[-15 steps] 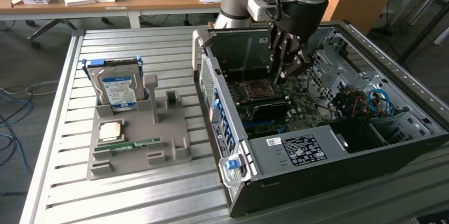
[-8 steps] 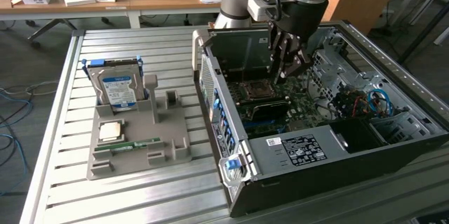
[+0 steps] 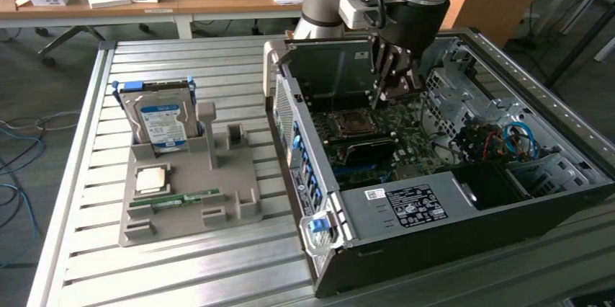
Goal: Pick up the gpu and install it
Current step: 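Press down on the gpu until it lock into place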
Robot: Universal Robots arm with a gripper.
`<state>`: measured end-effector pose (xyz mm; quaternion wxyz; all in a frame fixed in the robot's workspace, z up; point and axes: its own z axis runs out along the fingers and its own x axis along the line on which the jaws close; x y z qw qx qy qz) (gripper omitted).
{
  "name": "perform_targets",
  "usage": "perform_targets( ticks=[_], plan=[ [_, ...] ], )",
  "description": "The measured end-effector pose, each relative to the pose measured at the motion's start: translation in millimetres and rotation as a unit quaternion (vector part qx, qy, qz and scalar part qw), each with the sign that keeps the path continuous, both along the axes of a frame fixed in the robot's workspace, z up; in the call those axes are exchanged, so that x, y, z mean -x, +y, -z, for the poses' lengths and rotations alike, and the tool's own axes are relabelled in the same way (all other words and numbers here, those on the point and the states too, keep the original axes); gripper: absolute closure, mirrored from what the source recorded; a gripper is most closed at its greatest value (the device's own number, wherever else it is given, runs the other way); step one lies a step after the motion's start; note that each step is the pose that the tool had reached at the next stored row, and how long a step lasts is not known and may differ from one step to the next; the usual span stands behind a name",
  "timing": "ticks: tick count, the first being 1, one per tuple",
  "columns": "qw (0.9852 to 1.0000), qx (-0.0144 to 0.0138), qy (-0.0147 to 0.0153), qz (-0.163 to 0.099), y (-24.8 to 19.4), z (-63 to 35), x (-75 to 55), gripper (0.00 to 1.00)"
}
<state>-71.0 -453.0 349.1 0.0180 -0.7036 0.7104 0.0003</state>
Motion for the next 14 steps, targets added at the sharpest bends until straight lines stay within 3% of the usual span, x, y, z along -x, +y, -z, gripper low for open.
perform_targets(
  ticks=[1,7,14],
  plan=[
    [1.0,0.0,0.0,0.0,0.0,0.0,0.0,0.89],
    [1.0,0.0,0.0,0.0,0.0,0.1,0.0,0.89],
    [1.0,-0.0011,0.0,0.0,0.0,10.8,0.0,0.89]
  ],
)
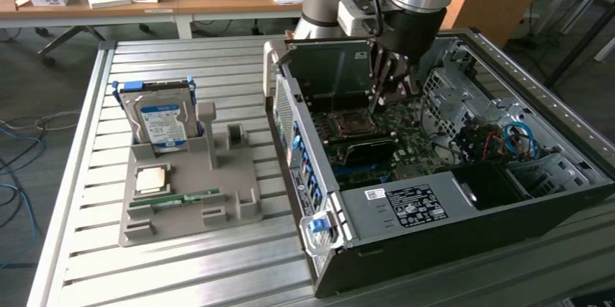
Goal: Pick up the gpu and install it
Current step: 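Press down on the gpu until it lock into place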
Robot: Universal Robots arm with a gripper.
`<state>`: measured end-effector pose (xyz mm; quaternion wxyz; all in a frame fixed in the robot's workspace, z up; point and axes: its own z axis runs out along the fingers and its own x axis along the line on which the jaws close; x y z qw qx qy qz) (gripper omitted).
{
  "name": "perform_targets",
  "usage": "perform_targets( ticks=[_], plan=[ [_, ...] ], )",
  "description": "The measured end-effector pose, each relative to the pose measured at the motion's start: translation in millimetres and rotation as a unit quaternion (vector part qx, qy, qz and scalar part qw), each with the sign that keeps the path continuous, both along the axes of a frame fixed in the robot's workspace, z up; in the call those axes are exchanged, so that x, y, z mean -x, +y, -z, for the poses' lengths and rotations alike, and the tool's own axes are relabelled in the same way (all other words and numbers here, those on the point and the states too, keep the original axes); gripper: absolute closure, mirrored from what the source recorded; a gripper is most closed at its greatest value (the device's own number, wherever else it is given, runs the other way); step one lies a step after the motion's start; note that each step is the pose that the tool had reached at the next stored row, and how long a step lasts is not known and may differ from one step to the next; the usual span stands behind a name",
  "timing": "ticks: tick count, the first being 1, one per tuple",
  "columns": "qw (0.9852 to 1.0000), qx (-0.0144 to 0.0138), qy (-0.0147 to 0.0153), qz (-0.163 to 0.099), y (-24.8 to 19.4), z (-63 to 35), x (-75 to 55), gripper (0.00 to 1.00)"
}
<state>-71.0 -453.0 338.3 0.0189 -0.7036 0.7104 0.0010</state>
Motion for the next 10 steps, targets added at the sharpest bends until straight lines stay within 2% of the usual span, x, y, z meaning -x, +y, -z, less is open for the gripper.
perform_targets(
  ticks=[5,10],
  plan=[
    [1.0,0.0001,0.0,0.0,0.0,8.0,0.0,0.89],
    [1.0,0.0002,0.0002,0.0,0.0,8.6,0.0,0.89]
  ],
)
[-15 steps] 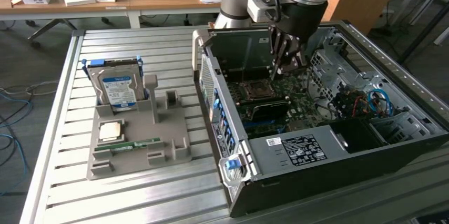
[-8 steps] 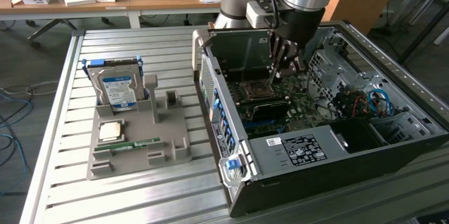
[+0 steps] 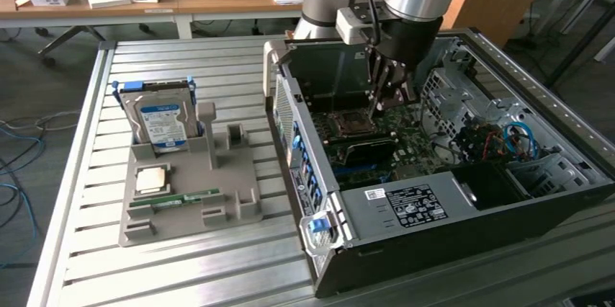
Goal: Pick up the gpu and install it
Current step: 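Press down on the gpu until it lock into place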
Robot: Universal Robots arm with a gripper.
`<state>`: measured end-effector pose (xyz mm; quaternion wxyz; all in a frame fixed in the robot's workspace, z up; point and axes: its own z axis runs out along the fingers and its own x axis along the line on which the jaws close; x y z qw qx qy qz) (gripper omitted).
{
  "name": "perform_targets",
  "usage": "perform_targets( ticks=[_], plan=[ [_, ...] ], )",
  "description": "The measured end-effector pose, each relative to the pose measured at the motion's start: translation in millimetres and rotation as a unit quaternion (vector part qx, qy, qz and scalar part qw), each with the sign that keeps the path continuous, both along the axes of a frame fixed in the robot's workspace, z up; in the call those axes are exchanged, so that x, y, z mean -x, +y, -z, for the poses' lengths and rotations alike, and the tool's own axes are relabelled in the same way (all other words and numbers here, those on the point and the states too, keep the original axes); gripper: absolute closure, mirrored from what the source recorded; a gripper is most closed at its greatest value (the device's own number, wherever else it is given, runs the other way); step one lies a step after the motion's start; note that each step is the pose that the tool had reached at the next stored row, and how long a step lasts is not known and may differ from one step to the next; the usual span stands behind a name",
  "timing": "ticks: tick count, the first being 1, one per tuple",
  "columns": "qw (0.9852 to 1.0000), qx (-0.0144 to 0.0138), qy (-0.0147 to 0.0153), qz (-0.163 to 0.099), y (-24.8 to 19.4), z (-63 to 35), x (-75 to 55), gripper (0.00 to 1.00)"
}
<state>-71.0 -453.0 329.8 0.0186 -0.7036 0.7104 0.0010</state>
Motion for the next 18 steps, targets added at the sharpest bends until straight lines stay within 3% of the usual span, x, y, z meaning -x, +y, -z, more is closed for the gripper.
perform_targets(
  ticks=[2,5,6,7,9,18],
  plan=[
    [1.0,-0.0002,0.0017,0.0,0.0,0.2,-1.0,0.89],
    [1.0,0.0001,0.0081,0.0,0.0,1.1,-1.3,0.89],
    [0.9999,0.0009,0.0133,0.0,0.0,2.9,-1.3,0.89],
    [0.9999,0.001,0.0164,0.0,0.0,4.1,-1.3,0.89],
    [0.9999,0.0009,0.0163,0.0,0.1,4.6,4.3,0.89],
    [0.9999,0.001,0.0164,0.0,0.0,8.9,5.1,0.89]
  ],
)
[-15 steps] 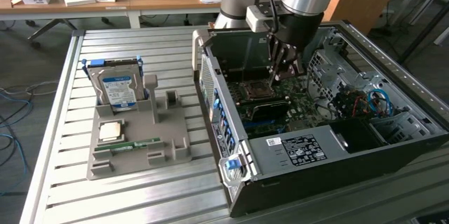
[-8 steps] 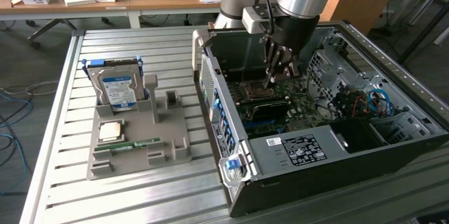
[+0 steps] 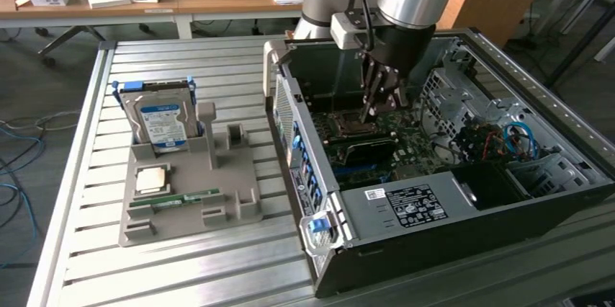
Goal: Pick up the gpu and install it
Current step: 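Press down on the gpu until it lock into place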
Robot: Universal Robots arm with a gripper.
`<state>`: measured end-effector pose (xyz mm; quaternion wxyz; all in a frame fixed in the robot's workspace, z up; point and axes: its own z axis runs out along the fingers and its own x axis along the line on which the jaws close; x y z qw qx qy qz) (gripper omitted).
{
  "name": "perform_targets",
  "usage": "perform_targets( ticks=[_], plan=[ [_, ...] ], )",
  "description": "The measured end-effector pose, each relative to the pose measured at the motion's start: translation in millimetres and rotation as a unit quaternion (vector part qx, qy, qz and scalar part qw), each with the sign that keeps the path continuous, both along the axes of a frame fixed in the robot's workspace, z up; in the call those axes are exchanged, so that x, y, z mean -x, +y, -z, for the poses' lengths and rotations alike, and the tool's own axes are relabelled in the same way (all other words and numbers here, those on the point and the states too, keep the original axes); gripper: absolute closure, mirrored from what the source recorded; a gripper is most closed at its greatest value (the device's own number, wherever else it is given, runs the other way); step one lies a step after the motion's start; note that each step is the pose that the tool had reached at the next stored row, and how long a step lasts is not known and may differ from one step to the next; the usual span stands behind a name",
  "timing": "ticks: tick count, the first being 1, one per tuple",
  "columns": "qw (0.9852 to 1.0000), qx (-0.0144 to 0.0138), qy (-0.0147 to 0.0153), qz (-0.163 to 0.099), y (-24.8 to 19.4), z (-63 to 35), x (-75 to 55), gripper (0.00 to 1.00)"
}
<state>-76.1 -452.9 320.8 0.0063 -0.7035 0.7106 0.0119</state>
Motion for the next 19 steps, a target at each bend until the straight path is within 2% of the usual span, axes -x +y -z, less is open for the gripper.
perform_targets(
  ticks=[8,14,19],
  plan=[
    [1.0,0.0,0.0,0.0,0.0,0.6,3.2,0.89],
    [1.0,-0.0001,0.0,0.0,0.0,8.6,3.3,0.89],
    [1.0,-0.0002,-0.0001,0.0,0.1,9.2,3.8,0.89]
  ],
)
